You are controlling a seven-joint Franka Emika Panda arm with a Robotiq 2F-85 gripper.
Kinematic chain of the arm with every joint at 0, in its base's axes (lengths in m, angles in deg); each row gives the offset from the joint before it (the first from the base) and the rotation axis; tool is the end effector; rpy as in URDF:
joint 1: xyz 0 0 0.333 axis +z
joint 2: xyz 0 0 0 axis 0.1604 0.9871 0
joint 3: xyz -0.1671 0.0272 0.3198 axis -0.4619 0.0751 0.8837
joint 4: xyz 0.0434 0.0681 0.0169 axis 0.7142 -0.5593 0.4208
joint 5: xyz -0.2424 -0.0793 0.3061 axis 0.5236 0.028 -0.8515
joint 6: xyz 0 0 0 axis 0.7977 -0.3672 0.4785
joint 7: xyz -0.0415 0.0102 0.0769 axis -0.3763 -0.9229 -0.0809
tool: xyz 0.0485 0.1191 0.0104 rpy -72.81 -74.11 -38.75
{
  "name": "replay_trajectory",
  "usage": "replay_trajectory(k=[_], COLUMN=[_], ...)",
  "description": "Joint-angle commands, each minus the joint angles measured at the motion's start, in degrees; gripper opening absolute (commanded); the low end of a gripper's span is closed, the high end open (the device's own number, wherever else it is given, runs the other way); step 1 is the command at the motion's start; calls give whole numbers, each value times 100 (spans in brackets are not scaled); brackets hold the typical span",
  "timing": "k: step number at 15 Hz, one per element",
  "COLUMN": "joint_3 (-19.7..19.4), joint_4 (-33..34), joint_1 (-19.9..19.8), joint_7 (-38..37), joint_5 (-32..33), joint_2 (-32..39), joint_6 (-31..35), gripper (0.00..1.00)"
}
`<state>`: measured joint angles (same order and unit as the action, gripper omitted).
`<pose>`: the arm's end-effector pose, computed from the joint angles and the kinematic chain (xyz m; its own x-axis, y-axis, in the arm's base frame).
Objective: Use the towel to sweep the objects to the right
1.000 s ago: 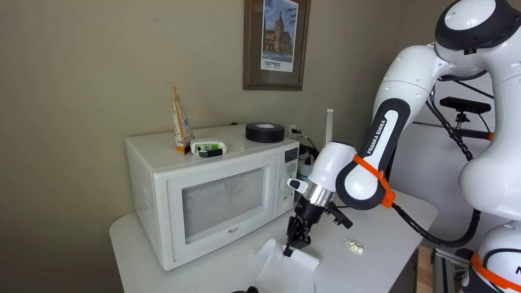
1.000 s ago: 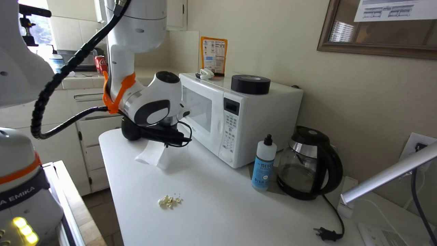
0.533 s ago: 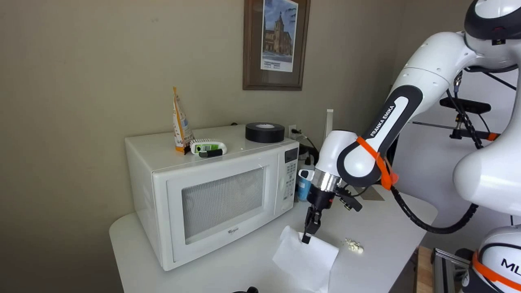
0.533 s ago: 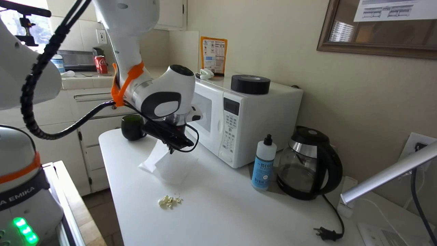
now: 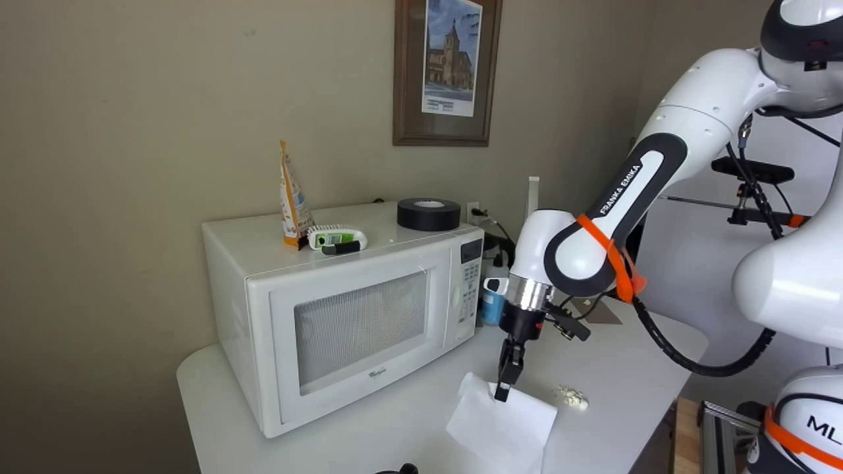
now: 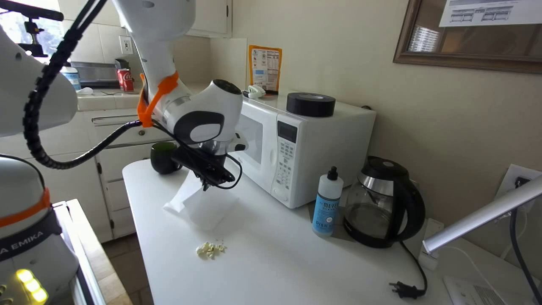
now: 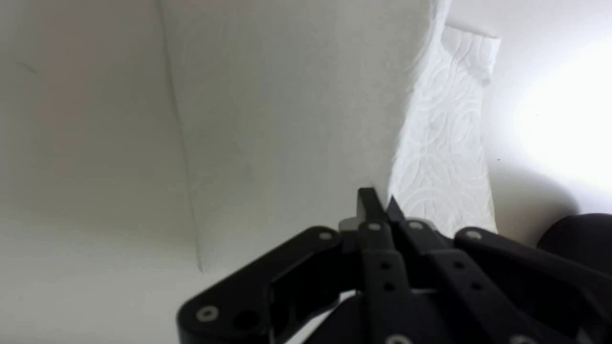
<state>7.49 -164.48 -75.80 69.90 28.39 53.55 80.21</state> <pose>0.3912 -0.0330 0.2019 0.8909 0.4217 0.1689 0.4538 -0.8427 -0.2896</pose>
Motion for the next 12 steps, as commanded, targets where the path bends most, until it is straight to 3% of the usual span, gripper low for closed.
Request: replay_trajectory(k=[1,4,8,12], joint_3=[-175,-451,-986,-1207], joint_4=[88,75,28,28], joint_1=[-369,-526,-222,44], joint_7=[557,755,565,610], joint_5=[-352,-682,-846,-903], joint_2=[744,628,6,-523], joint_6=[-748,-1330,-1133,-1434], gripper=[0,0,0,0])
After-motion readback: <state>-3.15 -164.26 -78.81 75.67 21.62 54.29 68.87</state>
